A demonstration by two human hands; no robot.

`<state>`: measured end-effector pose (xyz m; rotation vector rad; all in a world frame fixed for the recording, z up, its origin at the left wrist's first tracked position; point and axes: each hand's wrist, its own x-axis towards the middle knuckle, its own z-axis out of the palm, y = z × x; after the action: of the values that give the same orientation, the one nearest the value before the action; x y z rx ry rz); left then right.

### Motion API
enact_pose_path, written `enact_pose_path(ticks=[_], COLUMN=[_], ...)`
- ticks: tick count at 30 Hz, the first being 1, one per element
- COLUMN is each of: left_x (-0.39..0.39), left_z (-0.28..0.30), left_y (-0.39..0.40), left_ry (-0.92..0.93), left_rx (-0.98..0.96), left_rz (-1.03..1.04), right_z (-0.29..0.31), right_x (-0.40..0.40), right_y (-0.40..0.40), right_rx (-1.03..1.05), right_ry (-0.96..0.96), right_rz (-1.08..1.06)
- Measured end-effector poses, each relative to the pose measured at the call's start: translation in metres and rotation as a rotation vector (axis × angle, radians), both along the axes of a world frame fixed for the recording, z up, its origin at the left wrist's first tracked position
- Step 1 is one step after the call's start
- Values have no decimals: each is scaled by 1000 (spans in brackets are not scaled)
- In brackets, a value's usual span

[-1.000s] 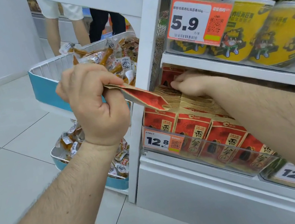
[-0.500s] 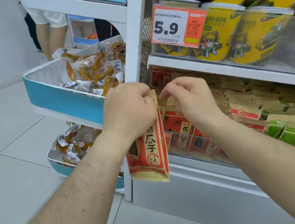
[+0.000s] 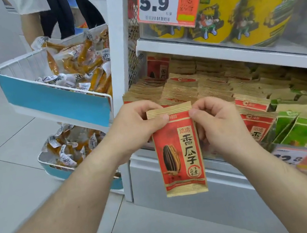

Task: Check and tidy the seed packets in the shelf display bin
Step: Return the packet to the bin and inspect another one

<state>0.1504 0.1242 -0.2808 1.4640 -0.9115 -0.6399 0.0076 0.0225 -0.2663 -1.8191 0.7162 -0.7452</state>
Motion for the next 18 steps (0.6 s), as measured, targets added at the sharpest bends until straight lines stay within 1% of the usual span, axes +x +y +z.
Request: enact_pose_path(ticks=[1,3,8,10,13,18], left_x=[-2,-6,-12,-13,-13,-12], left_z=[-2,-3,-1,0,0,-1], left_y=[-1,-1,-5,-4,-4,-2], left_ry=[41,65,86,80,73,78], left_rx=[-13,-38,-64,-64,-60,-52], left_rz=[-4,-9,-72,-95,-128,-155], right_z=[-1,0,0,0,1,0], right_x=[-3,-6,-10,-13,-15,-14], right_y=[-2,-2,-6,-7,-4,-2], right_rx=[34,46,-44,21,185,235], right_ry=[-11,-38,-70,-109,-154,-158], right_rz=[8,29,44,46,34,42])
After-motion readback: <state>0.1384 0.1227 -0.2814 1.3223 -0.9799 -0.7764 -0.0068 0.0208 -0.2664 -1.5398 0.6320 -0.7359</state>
